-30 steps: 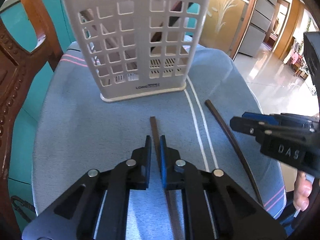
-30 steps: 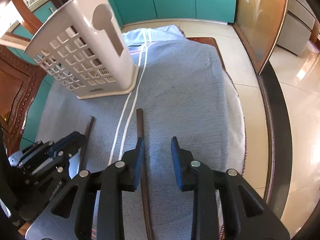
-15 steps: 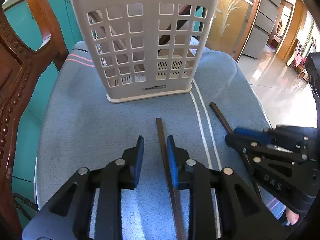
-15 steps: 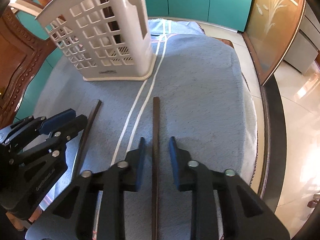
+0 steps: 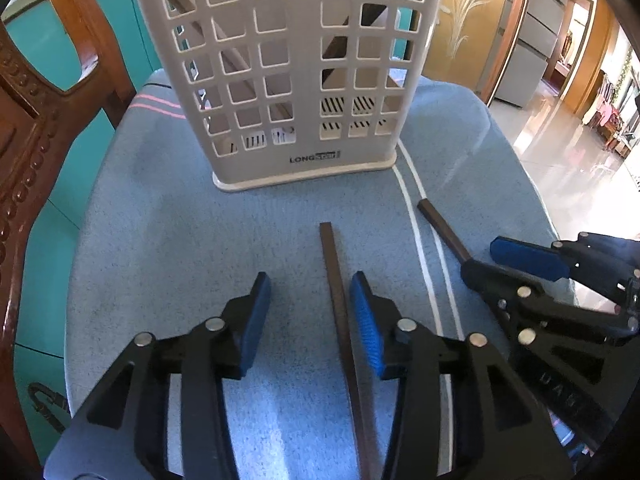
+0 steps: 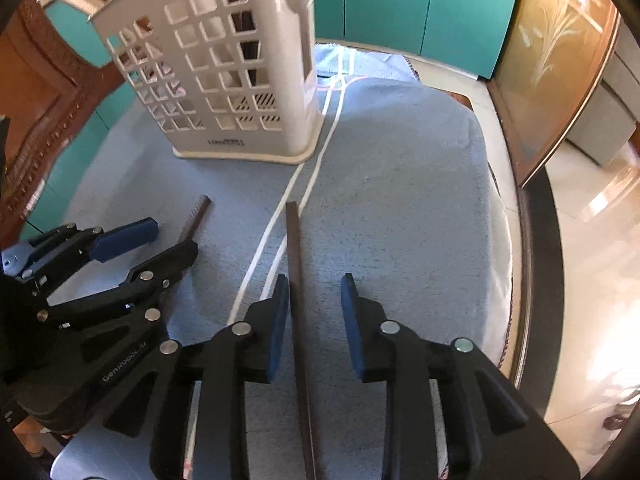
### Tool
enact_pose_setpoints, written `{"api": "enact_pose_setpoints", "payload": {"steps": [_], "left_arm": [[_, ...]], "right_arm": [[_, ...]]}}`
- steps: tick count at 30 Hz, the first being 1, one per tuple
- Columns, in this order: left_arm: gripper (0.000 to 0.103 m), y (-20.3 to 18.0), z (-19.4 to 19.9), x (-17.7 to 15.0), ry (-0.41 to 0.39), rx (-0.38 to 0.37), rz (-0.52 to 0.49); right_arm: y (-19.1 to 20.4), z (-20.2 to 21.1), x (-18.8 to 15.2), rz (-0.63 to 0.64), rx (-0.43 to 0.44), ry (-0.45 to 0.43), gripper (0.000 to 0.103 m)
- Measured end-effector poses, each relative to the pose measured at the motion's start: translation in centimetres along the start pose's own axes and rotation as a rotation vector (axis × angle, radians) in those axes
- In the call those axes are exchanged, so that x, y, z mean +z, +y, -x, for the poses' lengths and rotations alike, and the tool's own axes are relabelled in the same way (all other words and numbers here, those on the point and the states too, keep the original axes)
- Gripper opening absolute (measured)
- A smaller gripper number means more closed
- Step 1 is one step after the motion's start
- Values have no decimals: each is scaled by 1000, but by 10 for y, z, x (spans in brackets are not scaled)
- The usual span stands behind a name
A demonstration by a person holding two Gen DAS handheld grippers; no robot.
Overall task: Organize utensils
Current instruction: 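Grasp a dark brown chopstick with the right gripper while the left gripper grasps another dark brown chopstick, then raise both chopsticks above the white holder and open both grippers to drop them in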
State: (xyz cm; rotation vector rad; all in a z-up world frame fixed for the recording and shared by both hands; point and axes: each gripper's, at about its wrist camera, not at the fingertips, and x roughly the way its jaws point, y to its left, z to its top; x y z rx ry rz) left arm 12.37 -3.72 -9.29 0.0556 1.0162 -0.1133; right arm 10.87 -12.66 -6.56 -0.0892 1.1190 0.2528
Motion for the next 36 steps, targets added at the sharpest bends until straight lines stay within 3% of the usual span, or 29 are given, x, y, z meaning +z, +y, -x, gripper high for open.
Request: {"api": "enact_pose_setpoints", "payload": {"steps": [5, 9, 10, 15, 20, 25, 31, 36], "left_arm": [[46, -1, -4, 3, -23, 7, 10], [44, -6, -7, 8, -29, 7, 20], [40, -8, -7, 8, -31, 5, 20], [12, -10, -8, 13, -42, -5, 7], [7, -11, 4, 15, -95, -10, 23], [7, -9, 64, 19, -304, -27, 39], [7, -8, 157, 7, -636, 22, 44], [7, -2, 236, 4, -828, -27, 104]], "right_arm": [[10, -1, -4, 59, -67, -29, 30], [8, 0, -10, 51, -55, -43, 30], [7, 1, -10, 47, -47, -44, 29], [5, 2, -7, 39, -29, -49, 8], [-2, 2, -2, 16, 22, -55, 6], [-8, 36, 3, 9, 51, -143, 6], [-22, 121, 0, 27, 163, -337, 6], [-36, 187, -5, 15, 238, -492, 7]]}}
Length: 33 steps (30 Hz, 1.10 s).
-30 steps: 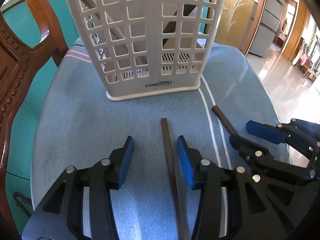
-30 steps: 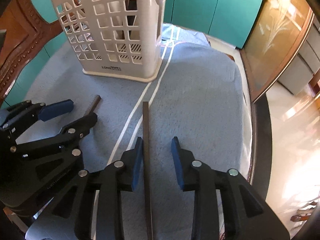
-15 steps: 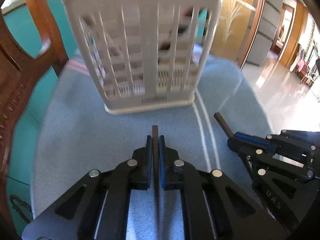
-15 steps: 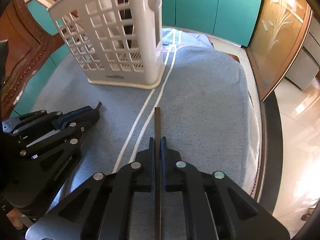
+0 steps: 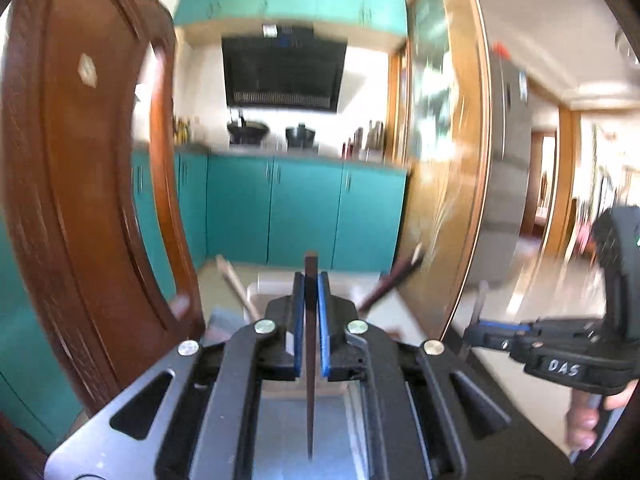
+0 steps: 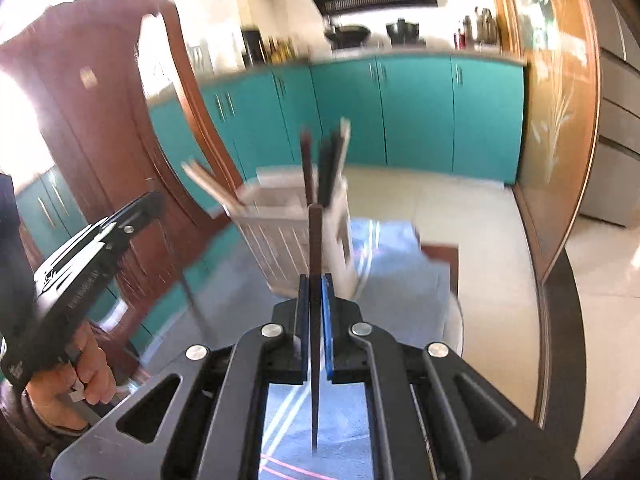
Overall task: Organize utensils
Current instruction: 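Raise both chopsticks above the white holder and open both grippers to drop them in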
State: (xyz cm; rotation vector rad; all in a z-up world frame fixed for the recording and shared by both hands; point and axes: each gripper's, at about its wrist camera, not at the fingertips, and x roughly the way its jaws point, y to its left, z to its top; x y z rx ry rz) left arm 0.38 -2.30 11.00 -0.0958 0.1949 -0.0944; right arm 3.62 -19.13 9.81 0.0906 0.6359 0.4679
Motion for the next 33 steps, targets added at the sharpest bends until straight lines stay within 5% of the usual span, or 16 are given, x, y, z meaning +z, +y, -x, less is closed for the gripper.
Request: {"api": "enact_pose_setpoints", "payload": {"steps": [5, 11, 23, 28, 33], "left_arm": [[7, 6, 29, 60, -159, 9, 30], [7, 22, 3, 107, -218, 42, 155], [7, 55, -78, 87, -142, 200, 171], [7, 61, -85, 83, -123, 186, 202], [7, 68, -70, 95, -188, 138, 262]], "right_arm": [[4, 34, 47, -25, 47, -144, 7], [11, 41, 103, -57, 38, -240, 7], [22, 12, 136, -101, -17, -355, 7], [17, -18, 131, -102, -39, -319, 7], [10, -35, 129, -118, -49, -293, 7]]}}
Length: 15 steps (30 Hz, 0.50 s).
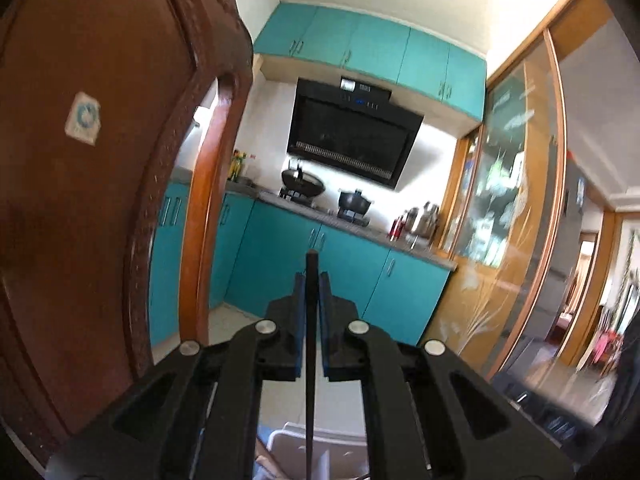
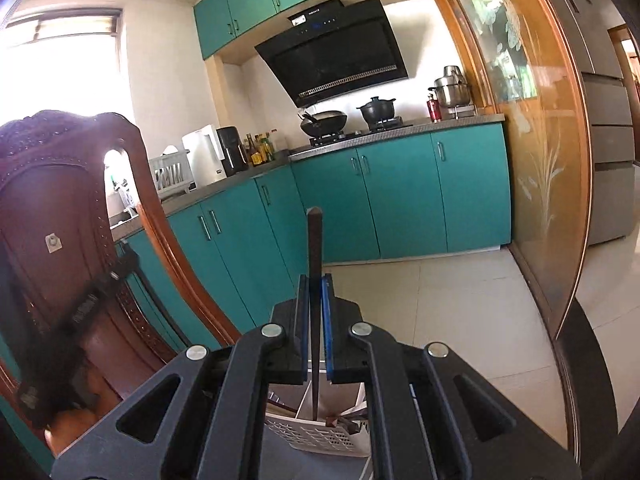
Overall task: Organize utensils
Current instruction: 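Raise both chopsticks above the white holder and open both grippers to drop them in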
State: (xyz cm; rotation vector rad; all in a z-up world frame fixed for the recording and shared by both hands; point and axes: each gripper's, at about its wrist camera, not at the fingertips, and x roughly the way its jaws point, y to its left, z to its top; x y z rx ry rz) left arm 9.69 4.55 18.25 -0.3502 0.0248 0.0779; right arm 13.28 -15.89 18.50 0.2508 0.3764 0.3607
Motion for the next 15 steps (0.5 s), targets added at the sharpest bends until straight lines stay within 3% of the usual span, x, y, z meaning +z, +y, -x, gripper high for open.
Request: {"api": "enact_pose_setpoints", "payload": {"steps": [3, 7, 11, 15], "left_arm": [[7, 2, 8, 3, -64, -2, 29], [7, -4, -2, -11, -86, 68, -31], [7, -7, -23, -33, -24, 105, -92], [7, -9, -35, -48, 56, 89, -115]], "right_arm": [[1, -4, -6, 18, -7, 15, 7], [8, -15, -19, 66, -26, 59, 7], [17, -21, -32, 122, -44, 82, 6], [17, -25, -41, 136, -51, 98, 6]]}}
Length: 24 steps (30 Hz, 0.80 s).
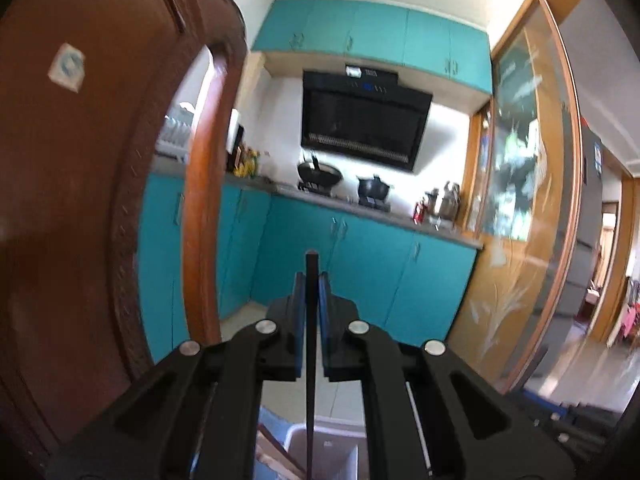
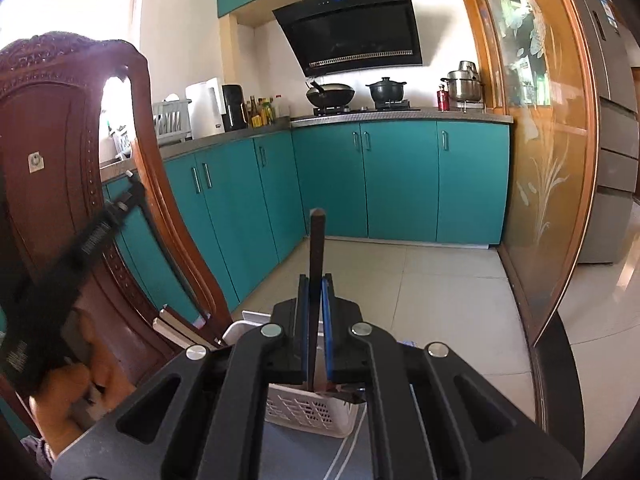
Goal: Organize utensils
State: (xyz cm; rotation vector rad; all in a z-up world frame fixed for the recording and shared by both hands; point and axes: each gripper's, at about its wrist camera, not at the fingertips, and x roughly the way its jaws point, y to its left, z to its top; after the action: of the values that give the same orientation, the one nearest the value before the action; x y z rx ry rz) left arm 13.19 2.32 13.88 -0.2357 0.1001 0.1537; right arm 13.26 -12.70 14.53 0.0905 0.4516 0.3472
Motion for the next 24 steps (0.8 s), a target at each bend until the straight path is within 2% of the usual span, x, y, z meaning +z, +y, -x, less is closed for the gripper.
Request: {"api": "enact_pose_setpoints", "payload": {"steps": [4, 6, 7, 8, 9, 11, 13, 15, 17, 18, 20, 22, 24], "left_arm": [[8, -7, -1, -9, 44, -2, -53], [28, -6, 4, -11, 52, -4, -65], [47, -5, 9, -12, 53, -7, -66], [55, -4, 13, -13, 49, -7, -65], [56, -2, 19, -13, 44, -8, -69], [64, -1, 29, -14, 47, -6, -89], [72, 0, 39, -17, 60, -6, -100], [76, -1, 52, -21, 78, -23, -125], [86, -1, 67, -28, 78, -17, -163], [87, -1, 78, -35, 75, -9, -193], [93, 0, 99, -49, 88, -3, -247], [97, 3, 115, -61, 105, -14, -278], [100, 5, 135, -74, 125, -22, -305]], "right_arm": [[-3, 4, -2, -3, -10, -1, 7], [-5, 14, -2, -3, -33, -21, 11], [-6, 20, -2, -6, -40, -35, 14], [-8, 25, -1, -10, -37, -46, 23], [-9, 32, -1, -15, -29, -59, 32], [-11, 49, -1, -33, -11, -93, 42], [-13, 69, -3, -37, -2, -126, 48], [-16, 86, -11, -29, -11, -157, 63], [-19, 103, -27, -12, -35, -189, 74], [-22, 110, -38, -5, -50, -202, 84], [-29, 123, -72, 17, -86, -223, 95], [-33, 128, -107, 35, -153, -161, 99], [-30, 127, -127, 52, -158, -68, 100]]}}
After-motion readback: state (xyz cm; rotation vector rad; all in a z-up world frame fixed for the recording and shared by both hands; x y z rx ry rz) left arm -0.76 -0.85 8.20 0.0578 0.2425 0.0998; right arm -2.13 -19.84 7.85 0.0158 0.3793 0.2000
